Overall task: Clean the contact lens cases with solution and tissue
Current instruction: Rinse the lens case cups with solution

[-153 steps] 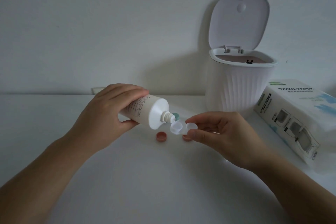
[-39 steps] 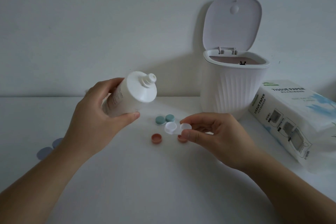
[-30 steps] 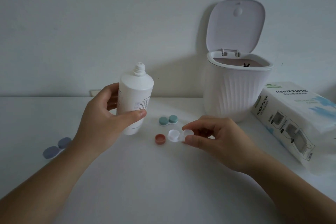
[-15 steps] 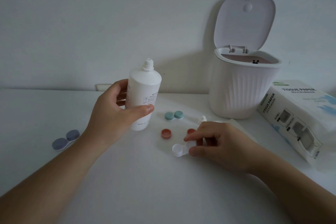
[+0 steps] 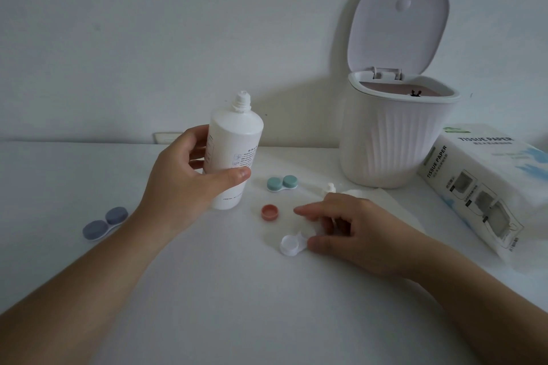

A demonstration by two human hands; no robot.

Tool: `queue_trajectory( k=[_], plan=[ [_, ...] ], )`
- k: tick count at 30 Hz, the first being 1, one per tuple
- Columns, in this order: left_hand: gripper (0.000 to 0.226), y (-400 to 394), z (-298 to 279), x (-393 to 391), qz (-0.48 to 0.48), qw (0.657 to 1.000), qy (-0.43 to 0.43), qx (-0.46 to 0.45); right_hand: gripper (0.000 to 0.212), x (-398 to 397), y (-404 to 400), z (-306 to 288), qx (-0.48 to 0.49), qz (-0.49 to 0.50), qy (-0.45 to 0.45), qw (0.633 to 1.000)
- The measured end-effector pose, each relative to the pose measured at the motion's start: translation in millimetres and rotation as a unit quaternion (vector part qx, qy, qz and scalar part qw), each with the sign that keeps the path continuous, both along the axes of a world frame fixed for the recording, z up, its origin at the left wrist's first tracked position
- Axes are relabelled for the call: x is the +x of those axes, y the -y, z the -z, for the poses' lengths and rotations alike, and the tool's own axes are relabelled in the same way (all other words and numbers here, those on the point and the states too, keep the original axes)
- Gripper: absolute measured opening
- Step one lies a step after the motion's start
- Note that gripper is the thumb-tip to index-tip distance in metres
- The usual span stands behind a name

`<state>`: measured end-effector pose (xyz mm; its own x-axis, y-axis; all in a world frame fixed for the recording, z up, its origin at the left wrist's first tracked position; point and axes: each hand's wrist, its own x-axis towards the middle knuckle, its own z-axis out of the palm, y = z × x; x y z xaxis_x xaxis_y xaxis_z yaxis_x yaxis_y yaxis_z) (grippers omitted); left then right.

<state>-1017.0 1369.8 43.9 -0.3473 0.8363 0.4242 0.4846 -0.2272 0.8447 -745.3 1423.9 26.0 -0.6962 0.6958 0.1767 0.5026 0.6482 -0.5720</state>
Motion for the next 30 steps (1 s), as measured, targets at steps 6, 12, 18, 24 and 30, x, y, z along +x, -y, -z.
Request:
queue_trajectory(
  k=[6,12,18,24,30],
  plan=[
    [0.065,-0.4,1.4,0.2,-0.001,1.0,-0.004,-0.007,0.019,-0.2,-1.5,0.9,-0.009,0.038,-0.013,0.999],
    [0.064,-0.8,1.3,-0.6,0.001,1.0,-0.007,-0.011,0.014,0.0,0.2,2.5,0.027,0.022,0.008,0.999],
    [0.063,-1.0,1.2,-0.7,0.003,1.0,-0.008,-0.01,0.031,-4.0,3.3,0.8,0.026,0.009,-0.009,1.0],
    [0.063,-0.6,0.3,-2.4,0.002,1.0,-0.007,-0.009,0.05,-8.6,6.4,0.5,0.048,0.017,0.028,0.998],
    [0.064,-0.9,0.5,-0.5,0.007,1.0,-0.014,-0.011,0.066,-15.8,15.0,-0.9,0.086,0.004,0.069,0.994]
  ],
)
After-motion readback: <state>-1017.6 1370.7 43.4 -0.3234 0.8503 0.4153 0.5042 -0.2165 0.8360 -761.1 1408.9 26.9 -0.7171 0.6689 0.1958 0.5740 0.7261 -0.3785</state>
